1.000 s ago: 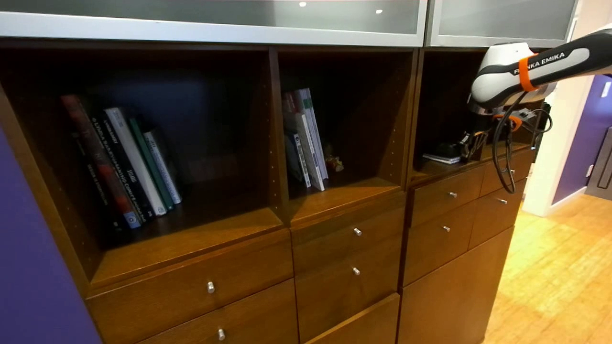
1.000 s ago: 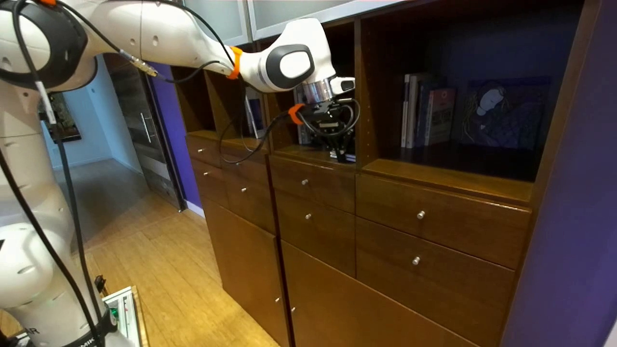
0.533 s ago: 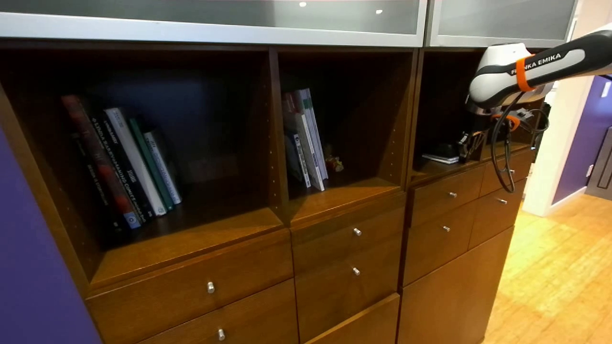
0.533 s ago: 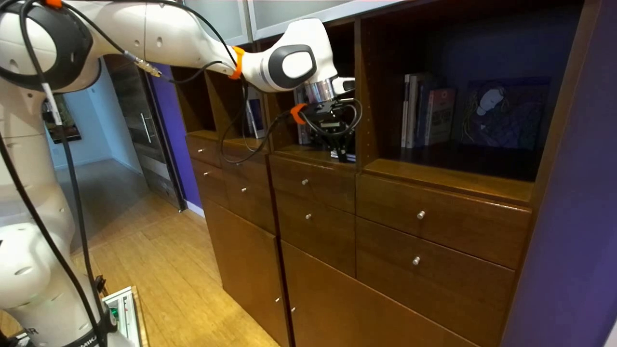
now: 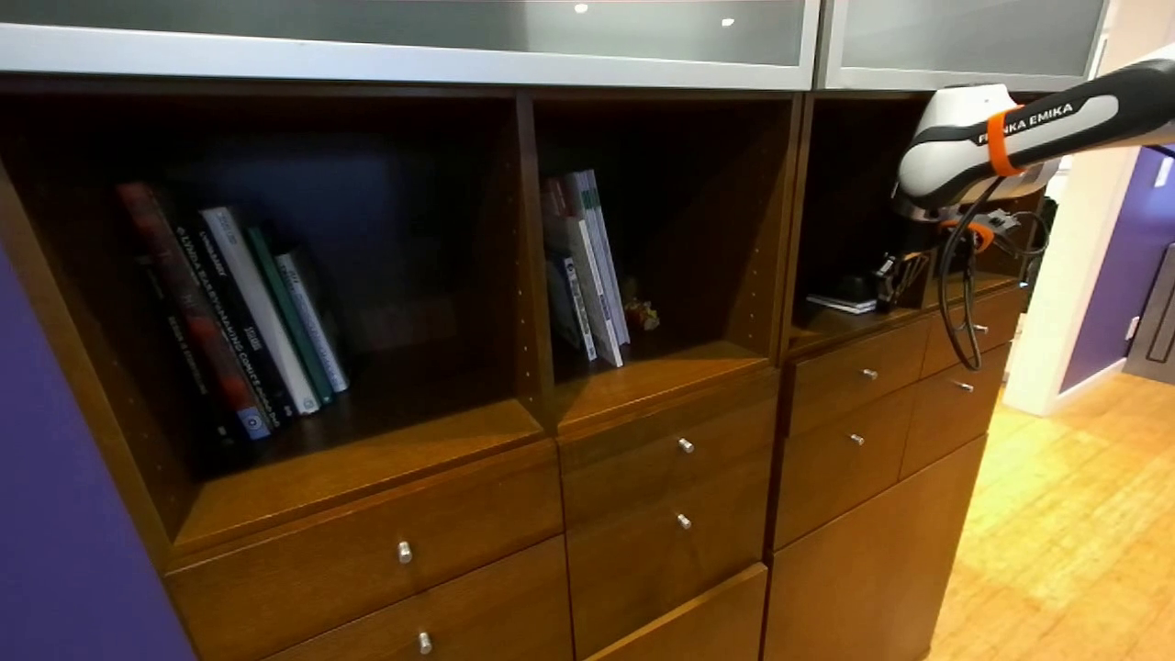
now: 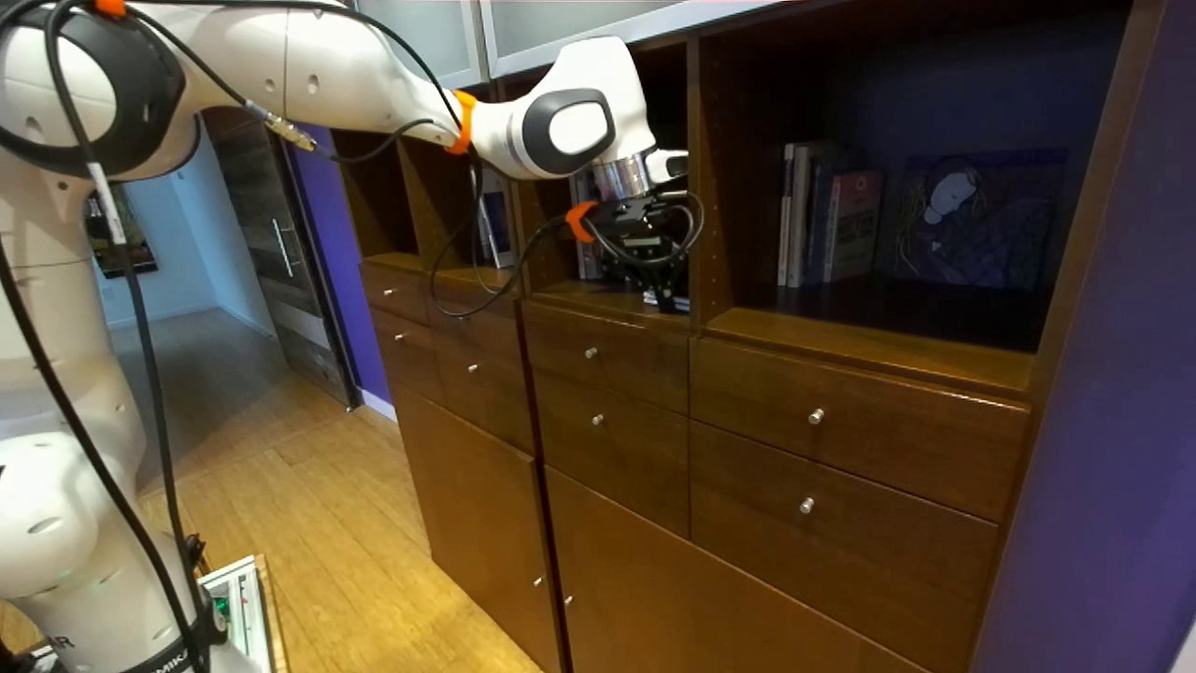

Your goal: Push the books in the right middle shelf forward

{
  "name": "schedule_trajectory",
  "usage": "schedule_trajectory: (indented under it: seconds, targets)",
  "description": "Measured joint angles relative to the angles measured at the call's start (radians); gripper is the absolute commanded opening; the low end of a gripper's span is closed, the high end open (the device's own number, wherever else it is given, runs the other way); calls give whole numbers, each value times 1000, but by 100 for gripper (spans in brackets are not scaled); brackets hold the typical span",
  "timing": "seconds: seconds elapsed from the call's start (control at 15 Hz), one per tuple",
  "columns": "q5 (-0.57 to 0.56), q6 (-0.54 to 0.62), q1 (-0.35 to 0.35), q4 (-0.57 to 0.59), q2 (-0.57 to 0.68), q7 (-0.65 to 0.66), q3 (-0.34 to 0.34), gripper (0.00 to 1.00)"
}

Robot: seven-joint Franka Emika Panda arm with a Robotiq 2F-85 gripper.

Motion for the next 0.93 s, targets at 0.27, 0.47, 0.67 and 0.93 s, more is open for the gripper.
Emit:
schedule_trajectory:
  seconds: [0.27, 0.47, 0.67, 0.93]
  targets:
    - [49, 48, -4, 23, 28, 0, 8, 0]
    - [93, 93, -10, 46, 57, -1, 20, 0]
    - [109, 151, -14, 52, 77, -5, 28, 0]
    - [109, 232, -21, 53, 97, -9, 40, 0]
